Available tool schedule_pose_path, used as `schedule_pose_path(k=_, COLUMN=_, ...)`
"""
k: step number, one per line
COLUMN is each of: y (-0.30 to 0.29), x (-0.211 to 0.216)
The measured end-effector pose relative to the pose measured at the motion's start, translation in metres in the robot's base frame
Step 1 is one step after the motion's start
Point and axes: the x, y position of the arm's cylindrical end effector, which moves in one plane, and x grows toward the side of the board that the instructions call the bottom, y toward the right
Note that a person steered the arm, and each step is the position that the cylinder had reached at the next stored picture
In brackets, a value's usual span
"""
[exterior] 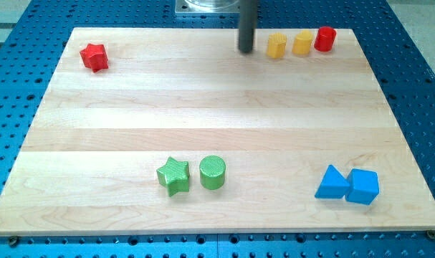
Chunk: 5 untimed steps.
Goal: Place your arm to the left of the red star
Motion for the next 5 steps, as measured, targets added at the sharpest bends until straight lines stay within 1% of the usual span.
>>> schedule_pose_path(k=1, y=0.022, x=0.000)
schedule_pose_path(k=2, y=-0.020, x=0.022)
schedule_pose_path(k=3, y=-0.136, x=0.091)
schedule_pose_path(k=4, y=-0.246, x=0.148)
schedule_pose_path(k=5, y=-0.356, x=0.153)
